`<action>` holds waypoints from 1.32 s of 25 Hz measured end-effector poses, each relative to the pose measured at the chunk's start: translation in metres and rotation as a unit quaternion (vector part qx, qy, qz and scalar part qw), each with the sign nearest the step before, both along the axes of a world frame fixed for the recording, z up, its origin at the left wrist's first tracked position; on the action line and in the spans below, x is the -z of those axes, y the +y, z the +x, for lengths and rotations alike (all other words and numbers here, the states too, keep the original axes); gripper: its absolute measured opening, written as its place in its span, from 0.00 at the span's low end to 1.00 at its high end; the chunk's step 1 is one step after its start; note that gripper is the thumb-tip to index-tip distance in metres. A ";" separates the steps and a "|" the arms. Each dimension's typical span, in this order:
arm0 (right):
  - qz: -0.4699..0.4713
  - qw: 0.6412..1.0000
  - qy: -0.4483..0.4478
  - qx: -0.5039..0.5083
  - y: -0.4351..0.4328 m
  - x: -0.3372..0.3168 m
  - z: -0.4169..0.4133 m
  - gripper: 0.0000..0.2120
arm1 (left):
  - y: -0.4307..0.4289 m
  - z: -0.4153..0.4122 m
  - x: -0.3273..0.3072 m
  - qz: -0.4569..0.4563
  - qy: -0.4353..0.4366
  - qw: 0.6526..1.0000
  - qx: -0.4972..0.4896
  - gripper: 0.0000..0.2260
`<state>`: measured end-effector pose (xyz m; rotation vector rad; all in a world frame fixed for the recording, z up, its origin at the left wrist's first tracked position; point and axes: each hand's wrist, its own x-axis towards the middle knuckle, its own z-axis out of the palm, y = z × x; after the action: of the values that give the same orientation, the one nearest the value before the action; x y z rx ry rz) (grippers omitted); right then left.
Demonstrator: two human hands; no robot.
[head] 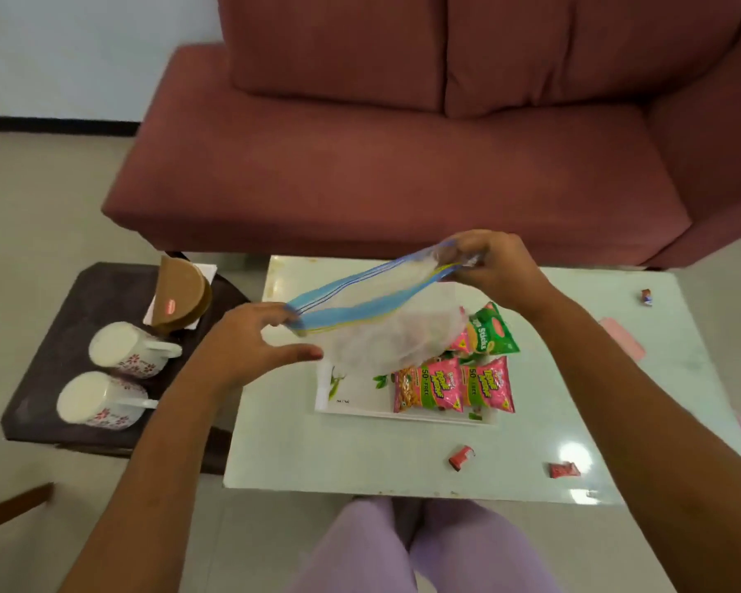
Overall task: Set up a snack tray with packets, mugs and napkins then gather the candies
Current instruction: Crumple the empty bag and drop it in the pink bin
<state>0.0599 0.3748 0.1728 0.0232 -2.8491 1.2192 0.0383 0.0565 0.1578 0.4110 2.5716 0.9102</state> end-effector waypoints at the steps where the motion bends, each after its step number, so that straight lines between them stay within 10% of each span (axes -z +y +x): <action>1: -0.029 0.999 -0.022 0.010 0.004 -0.013 0.004 0.06 | -0.002 0.000 -0.003 0.056 -0.003 0.998 -0.031 0.29; 4: -0.194 0.979 -0.038 0.053 0.012 -0.039 0.020 0.11 | 0.014 -0.010 -0.019 0.277 -0.004 0.953 -0.120 0.08; 10: -0.421 0.871 0.039 0.251 0.039 -0.054 0.052 0.07 | 0.068 -0.029 -0.047 0.426 -0.024 0.895 -0.130 0.11; 12: -0.473 0.847 -0.010 0.241 0.047 -0.054 0.066 0.20 | 0.088 -0.031 -0.052 0.439 -0.033 0.882 -0.166 0.11; 14: -0.487 0.846 -0.123 0.178 0.051 -0.048 0.085 0.38 | 0.106 -0.036 -0.049 0.439 -0.058 0.867 -0.231 0.11; 18: -0.380 0.886 -0.182 0.194 0.034 -0.031 0.111 0.38 | 0.124 -0.019 -0.030 0.474 -0.260 0.799 -0.264 0.16; 21: -0.393 0.863 -0.137 0.286 0.026 -0.018 0.112 0.31 | 0.132 0.018 -0.007 0.389 -0.346 0.845 -0.126 0.42; 26: -0.405 0.804 -0.113 0.421 0.019 -0.003 0.111 0.22 | 0.175 0.072 0.000 0.373 -0.461 0.805 -0.025 0.55; 33: -0.496 0.789 -0.138 0.335 0.029 -0.025 0.149 0.18 | 0.245 0.117 -0.006 0.289 -0.418 0.861 0.017 0.24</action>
<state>0.2088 0.4035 0.1973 -1.1333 -1.6566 2.3501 0.1557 0.3011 0.1636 0.1471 1.4753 1.4474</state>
